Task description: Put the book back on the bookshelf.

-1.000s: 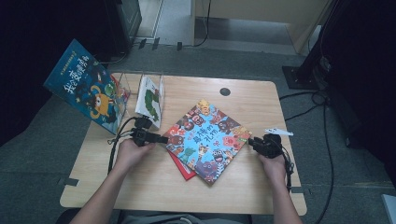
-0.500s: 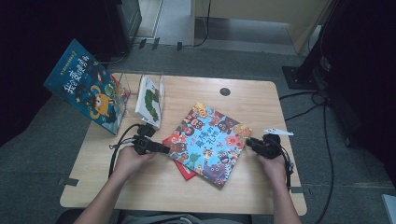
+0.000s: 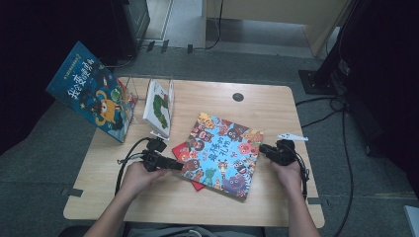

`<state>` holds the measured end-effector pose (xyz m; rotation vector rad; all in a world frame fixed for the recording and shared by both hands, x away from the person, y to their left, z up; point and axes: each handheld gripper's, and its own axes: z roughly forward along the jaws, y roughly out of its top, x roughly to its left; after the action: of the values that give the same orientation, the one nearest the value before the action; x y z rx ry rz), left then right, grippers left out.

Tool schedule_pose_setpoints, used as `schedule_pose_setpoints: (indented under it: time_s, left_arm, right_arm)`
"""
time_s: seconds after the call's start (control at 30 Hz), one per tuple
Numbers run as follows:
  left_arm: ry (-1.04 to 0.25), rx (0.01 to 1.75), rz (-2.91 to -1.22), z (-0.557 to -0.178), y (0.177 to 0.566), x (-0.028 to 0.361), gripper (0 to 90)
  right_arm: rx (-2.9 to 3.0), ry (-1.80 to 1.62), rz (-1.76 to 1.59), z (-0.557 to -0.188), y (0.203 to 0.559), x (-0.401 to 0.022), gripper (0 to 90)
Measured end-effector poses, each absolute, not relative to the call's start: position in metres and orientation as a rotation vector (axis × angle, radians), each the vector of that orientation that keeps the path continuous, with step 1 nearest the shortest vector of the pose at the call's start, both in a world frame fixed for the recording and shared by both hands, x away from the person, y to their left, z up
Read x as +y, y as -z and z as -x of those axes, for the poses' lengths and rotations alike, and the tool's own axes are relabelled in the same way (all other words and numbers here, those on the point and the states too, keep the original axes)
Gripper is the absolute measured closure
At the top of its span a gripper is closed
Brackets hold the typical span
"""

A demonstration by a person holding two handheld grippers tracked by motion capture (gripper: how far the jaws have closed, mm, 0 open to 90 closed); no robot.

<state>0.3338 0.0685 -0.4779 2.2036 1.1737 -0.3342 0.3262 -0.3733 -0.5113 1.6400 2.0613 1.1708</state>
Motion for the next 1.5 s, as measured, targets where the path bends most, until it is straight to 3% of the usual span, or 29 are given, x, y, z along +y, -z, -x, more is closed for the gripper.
schedule_pose_setpoints:
  time_s: [0.47, 0.8, 1.17, 1.5]
  left_arm:
    - [0.405, 1.156, -2.179, -0.318, 0.479, 0.070, 51.8]
    - [0.295, 1.246, -2.144, -0.331, 0.481, 0.086, 42.7]
    - [0.248, 1.284, -2.119, -0.360, 0.483, 0.090, 38.9]
    - [0.237, 1.277, -2.129, -0.373, 0.485, 0.084, 38.1]
  right_arm:
    - [2.066, -1.174, -1.620, -0.341, 0.511, -0.364, 81.2]
    - [2.100, -1.174, -1.578, -0.349, 0.511, -0.352, 81.2]
    - [2.152, -1.146, -1.546, -0.334, 0.508, -0.353, 89.6]
    - [2.215, -1.120, -1.483, -0.318, 0.506, -0.342, 90.0]
